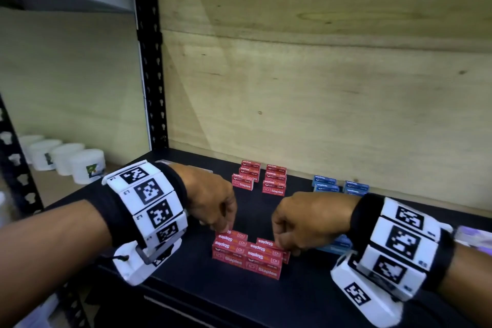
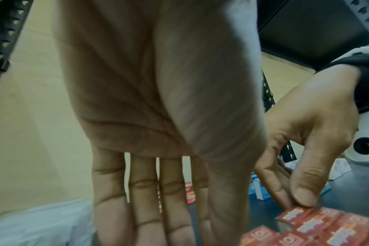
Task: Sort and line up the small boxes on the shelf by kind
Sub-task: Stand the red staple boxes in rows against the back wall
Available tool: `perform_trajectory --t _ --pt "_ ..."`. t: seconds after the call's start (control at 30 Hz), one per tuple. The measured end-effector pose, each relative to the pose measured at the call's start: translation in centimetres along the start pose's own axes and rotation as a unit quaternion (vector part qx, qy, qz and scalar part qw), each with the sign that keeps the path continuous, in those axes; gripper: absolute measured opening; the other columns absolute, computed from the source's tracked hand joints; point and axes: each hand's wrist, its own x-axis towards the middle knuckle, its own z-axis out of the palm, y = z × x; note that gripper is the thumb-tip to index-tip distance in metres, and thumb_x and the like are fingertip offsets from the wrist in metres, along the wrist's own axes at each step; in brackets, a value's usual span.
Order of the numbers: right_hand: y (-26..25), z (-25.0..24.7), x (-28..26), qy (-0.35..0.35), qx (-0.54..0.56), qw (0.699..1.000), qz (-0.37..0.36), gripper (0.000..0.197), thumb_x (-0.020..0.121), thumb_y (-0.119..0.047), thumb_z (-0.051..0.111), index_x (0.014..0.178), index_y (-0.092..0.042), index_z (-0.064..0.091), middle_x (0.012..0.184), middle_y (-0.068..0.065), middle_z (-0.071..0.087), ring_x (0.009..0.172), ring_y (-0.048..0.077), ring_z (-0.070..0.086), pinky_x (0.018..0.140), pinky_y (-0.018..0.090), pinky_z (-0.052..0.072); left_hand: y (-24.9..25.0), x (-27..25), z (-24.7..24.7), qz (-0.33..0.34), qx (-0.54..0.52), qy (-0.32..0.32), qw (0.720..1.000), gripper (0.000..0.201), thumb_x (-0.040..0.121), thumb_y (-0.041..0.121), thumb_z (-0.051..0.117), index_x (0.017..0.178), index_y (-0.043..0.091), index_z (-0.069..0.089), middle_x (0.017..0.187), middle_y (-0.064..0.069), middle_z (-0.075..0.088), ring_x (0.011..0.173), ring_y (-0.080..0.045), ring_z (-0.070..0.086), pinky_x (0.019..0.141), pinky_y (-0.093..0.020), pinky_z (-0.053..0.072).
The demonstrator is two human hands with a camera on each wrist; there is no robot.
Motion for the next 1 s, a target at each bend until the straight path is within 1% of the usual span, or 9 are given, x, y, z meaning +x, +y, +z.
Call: perform_trajectory --t 0.13,0.27,0.37,0.5,0.6,0.73,0.87,0.9,1.0 --pt "-0.2 0.1 0.2 0.008 0.002 1.000 -0.003 0.019 0.099 -0.032 0.056 0.104 -0.022 0.071 0.091 -0.008 0.076 0.066 -0.003 0.057 0.065 0.017 0.043 0.6 0.3 0.2 0.009 0.001 0.011 1.000 0.017 0.093 0.029 0.064 0.109 0.029 0.071 0.102 0.011 0.072 0.095 -0.006 0.066 0.092 -0.029 0.053" --pt "-0.5 0.1 0.3 0.003 -0.002 1.000 -0.004 0.018 0.099 -0.030 0.055 0.105 -0.021 0.070 0.092 -0.007 0.076 0.073 0.002 0.060 0.065 0.018 0.042 1.1 0.3 0.3 0.016 0.014 0.022 1.000 0.018 0.093 0.027 0.063 0.110 0.028 0.071 0.098 0.015 0.069 0.085 -0.002 0.062 0.083 -0.021 0.051" --pt "-0.6 0.1 0.3 0.002 -0.010 1.000 -0.001 0.019 0.100 -0.031 0.054 0.106 -0.021 0.070 0.093 -0.007 0.076 0.077 0.003 0.061 0.064 0.018 0.041 1.1 0.2 0.3 0.012 0.013 0.024 1.000 0.018 0.094 0.030 0.063 0.110 0.029 0.070 0.098 0.017 0.068 0.084 0.001 0.060 0.085 -0.021 0.050" --pt "-0.6 -0.1 -0.3 0.011 -0.018 1.000 0.013 0.029 0.100 -0.045 0.049 0.109 -0.024 0.067 0.097 -0.008 0.074 0.092 0.010 0.065 0.077 0.024 0.047 0.9 -0.4 0.0 -0.004 0.022 0.026 0.999 0.027 0.091 0.050 0.061 0.113 0.035 0.067 0.099 0.019 0.065 0.095 -0.004 0.061 0.096 -0.032 0.050" --pt "-0.6 -0.4 -0.8 0.002 -0.024 0.999 0.028 0.043 0.092 -0.063 0.051 0.110 -0.026 0.065 0.102 -0.009 0.069 0.094 0.012 0.063 0.080 0.027 0.050 0.7 -0.8 -0.3 -0.004 0.026 0.014 1.000 0.048 0.080 0.060 0.068 0.121 0.036 0.061 0.106 0.019 0.063 0.097 -0.004 0.059 0.096 -0.030 0.048" --pt "-0.6 -0.4 -1.0 -0.048 -0.050 0.997 0.034 0.060 0.077 -0.072 0.063 0.114 -0.024 0.067 0.105 -0.008 0.071 0.095 0.011 0.065 0.085 0.029 0.053 0.5 -0.9 -0.3 0.010 0.034 0.001 0.999 0.063 0.070 0.055 0.081 0.125 0.036 0.059 0.115 0.017 0.062 0.086 0.002 0.058 0.083 -0.021 0.048" --pt "-0.9 0.0 -0.8 -0.048 -0.064 0.996 0.036 0.054 0.076 -0.065 0.071 0.112 -0.025 0.067 0.104 -0.009 0.069 0.091 0.010 0.064 0.074 0.025 0.049 0.4 -0.4 0.1 0.026 0.045 0.003 0.999 0.055 0.071 0.046 0.084 0.119 0.032 0.062 0.095 0.016 0.061 0.068 0.002 0.055 0.066 -0.017 0.045" --pt "-1.0 0.1 -0.8 -0.041 -0.065 0.996 0.034 0.052 0.076 -0.064 0.071 0.111 -0.025 0.068 0.104 -0.009 0.069 0.091 0.010 0.063 0.074 0.025 0.049 0.3 -0.3 0.2 0.032 0.049 0.006 0.998 0.051 0.071 0.044 0.084 0.117 0.031 0.063 0.094 0.015 0.061 0.071 0.001 0.056 0.067 -0.018 0.045" --pt "-1.2 0.1 -0.5 -0.033 -0.071 0.996 0.031 0.049 0.077 -0.062 0.071 0.109 -0.025 0.067 0.105 -0.007 0.069 0.091 0.012 0.063 0.076 0.028 0.050 -0.1 -0.1 0.4 0.040 0.057 0.009 0.998 0.046 0.073 0.041 0.084 0.114 0.031 0.064 0.108 0.011 0.063 0.084 -0.003 0.057 0.077 -0.024 0.049"
